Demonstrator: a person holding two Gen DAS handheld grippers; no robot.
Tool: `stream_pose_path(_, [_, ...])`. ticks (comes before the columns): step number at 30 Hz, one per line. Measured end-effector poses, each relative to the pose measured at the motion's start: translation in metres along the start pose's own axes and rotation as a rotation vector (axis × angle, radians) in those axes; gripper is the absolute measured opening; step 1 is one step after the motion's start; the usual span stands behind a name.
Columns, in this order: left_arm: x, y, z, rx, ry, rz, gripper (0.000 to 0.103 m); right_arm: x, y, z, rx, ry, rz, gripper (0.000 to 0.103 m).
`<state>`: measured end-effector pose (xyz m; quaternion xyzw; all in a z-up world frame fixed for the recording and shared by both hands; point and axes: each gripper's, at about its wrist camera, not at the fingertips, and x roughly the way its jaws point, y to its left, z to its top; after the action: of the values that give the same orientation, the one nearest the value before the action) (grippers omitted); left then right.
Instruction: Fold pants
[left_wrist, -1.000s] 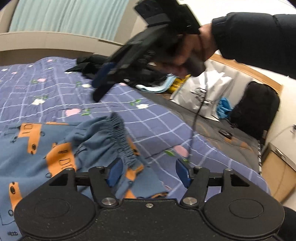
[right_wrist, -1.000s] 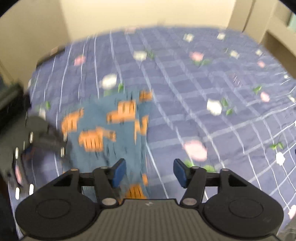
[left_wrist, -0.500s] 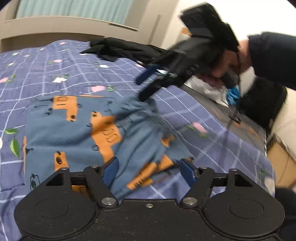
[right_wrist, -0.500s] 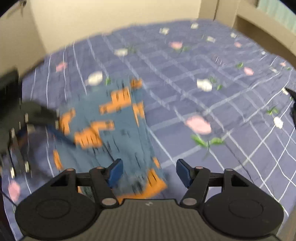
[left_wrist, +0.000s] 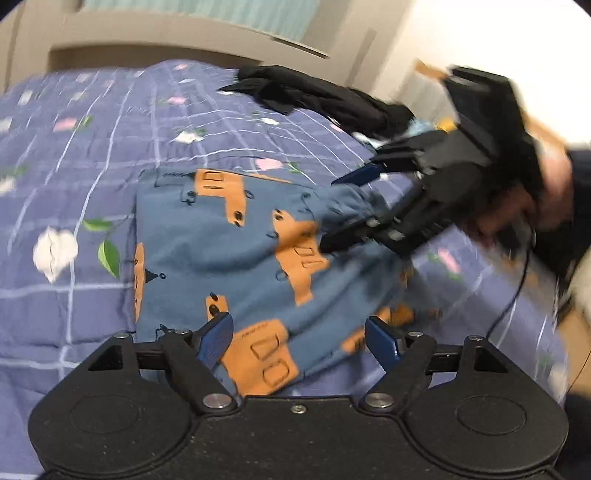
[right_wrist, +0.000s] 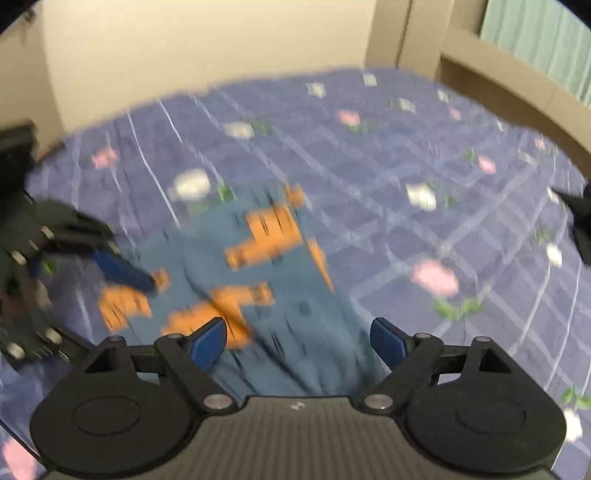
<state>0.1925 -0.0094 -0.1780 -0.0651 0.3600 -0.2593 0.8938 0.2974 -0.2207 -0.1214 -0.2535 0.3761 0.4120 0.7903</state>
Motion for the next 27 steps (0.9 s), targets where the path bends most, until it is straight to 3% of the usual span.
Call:
stream_pose_path(2, [-0.008, -0.001, -0.001, 0.016, -0.010, -0.019, 0.082, -0.001, -0.005, -0.011, 0.045, 0.013, -0.066, 0.086])
stream_pose_path(8, [-0.022, 0.034, 0.014, -0.124, -0.066, -0.004, 0.084, -0.059, -0.015, -0.039, 0.357, -0.161, -0.151, 0.093])
stream_pose_path(12, [-0.024, 0.066, 0.025, -0.267, -0.103, 0.035, 0.084, -0.078, -0.019, -0.062, 0.598, -0.231, -0.107, 0.096])
stream_pose_path(16, [-0.008, 0.090, 0.028, -0.386, -0.092, 0.025, 0.084, -0.074, -0.022, -0.085, 0.772, -0.278, -0.050, 0.096])
stream_pose_path(21, [0.010, 0.098, 0.030, -0.448, -0.067, -0.012, 0.084, -0.068, -0.023, -0.113, 0.910, -0.325, -0.019, 0.096])
stream_pose_path(27, [0.022, 0.092, 0.031, -0.446, -0.054, -0.016, 0.085, -0.054, -0.033, -0.140, 1.055, -0.379, 0.040, 0.096])
